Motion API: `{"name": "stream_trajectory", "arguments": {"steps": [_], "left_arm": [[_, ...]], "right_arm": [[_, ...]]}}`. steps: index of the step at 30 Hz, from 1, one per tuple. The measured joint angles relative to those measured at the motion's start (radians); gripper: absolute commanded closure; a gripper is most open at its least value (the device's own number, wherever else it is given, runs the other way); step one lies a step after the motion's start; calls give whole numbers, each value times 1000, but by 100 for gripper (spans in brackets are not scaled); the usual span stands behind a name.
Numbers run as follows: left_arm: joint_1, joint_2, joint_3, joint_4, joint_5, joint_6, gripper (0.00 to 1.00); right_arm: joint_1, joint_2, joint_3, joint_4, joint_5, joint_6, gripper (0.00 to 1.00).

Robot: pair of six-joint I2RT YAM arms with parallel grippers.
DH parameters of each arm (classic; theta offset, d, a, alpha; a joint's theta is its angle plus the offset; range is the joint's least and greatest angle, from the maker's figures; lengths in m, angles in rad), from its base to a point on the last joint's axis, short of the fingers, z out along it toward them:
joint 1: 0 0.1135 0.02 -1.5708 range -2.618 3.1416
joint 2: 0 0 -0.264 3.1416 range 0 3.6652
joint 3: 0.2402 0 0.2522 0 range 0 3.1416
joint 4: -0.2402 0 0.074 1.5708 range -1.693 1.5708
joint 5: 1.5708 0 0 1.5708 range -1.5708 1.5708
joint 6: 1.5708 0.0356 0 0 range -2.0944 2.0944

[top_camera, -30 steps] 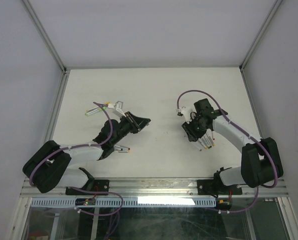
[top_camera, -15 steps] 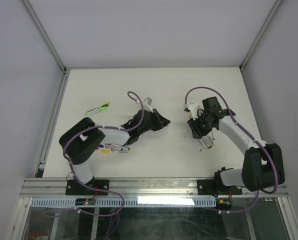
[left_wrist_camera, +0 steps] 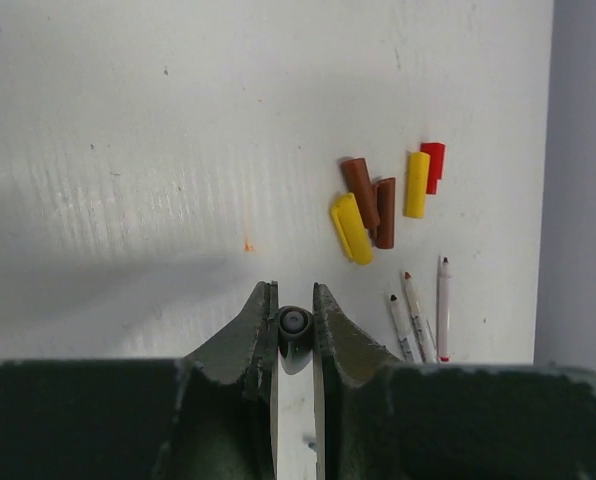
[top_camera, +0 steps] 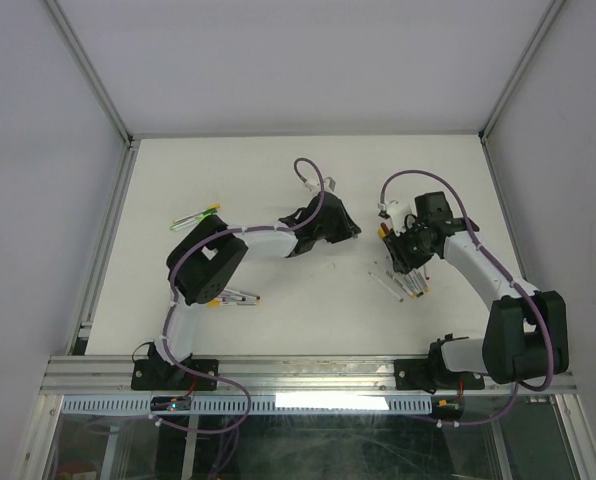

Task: Open the pen caps
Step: Place the pen cap at the center of the board, then move the pen to the center of the board.

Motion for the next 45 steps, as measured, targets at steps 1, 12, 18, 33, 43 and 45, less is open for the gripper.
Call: {"name": "stream_trajectory", "arguments": {"steps": [1, 12, 18, 33, 43, 45], "left_arm": [[0, 20, 27, -21, 1, 0, 100], [-17, 179, 251, -170, 11, -4, 85], [-39, 207, 296, -196, 12, -5, 76], [-40, 208, 307, -217, 1, 13, 73], [-39, 36, 133, -190, -51, 126, 68], [-40, -48, 57, -155, -60, 163, 65]], "right_arm": [[-4, -1, 0, 2, 2, 0, 53], [-27, -3, 0, 9, 18, 10, 53], [-30, -3, 0, 9, 18, 10, 53], [-36, -5, 0, 9, 18, 10, 53], [-38, -41, 0, 8, -13, 10, 52], [-38, -55, 0, 8, -32, 10, 52]]}}
